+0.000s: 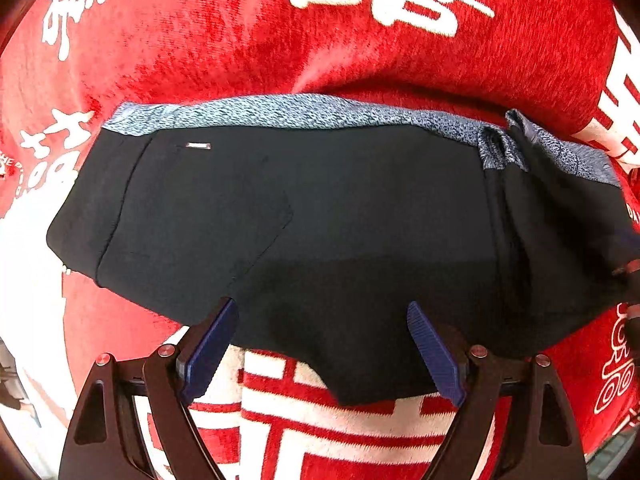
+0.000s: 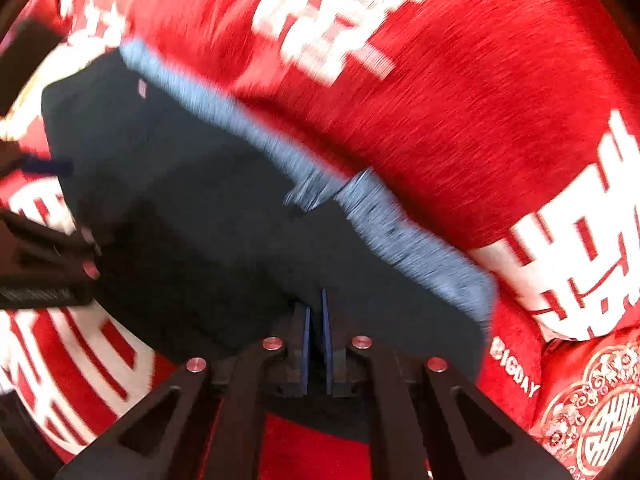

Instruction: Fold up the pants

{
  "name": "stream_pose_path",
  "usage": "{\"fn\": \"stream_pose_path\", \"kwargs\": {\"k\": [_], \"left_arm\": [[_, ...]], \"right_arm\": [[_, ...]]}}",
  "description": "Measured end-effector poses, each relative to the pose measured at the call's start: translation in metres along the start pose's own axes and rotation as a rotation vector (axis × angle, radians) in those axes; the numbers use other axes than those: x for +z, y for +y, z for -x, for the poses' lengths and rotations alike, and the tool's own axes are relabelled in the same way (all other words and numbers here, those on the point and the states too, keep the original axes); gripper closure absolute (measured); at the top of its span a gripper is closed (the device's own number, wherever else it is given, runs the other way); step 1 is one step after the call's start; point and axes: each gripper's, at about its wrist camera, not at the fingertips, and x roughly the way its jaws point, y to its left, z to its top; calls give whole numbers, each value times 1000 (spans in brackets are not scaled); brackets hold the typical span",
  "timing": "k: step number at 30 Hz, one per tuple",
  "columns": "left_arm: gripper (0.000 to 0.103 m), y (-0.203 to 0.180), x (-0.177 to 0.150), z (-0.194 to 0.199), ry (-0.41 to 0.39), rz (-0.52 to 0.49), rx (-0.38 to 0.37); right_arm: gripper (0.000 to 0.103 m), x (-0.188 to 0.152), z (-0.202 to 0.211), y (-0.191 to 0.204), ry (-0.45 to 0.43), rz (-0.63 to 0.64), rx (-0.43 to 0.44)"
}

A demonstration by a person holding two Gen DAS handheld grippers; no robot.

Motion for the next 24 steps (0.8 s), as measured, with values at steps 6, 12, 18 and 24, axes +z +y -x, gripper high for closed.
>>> {"fn": "stream_pose_path", "kwargs": {"k": [6, 12, 18, 24], "left_arm": [[15, 28, -3, -8, 17, 35, 21], [16, 37, -2, -5, 10, 16, 68], [16, 18, 27, 22, -20, -12, 2], [16, -53, 63, 34, -77, -123, -135]], "right_arm": [[97, -7, -27, 55, 80, 75, 66], [76, -11, -21, 54, 54, 51, 67], [46, -40, 27, -70, -39, -355, 199], [45, -111, -53, -223, 88, -955, 394]]}}
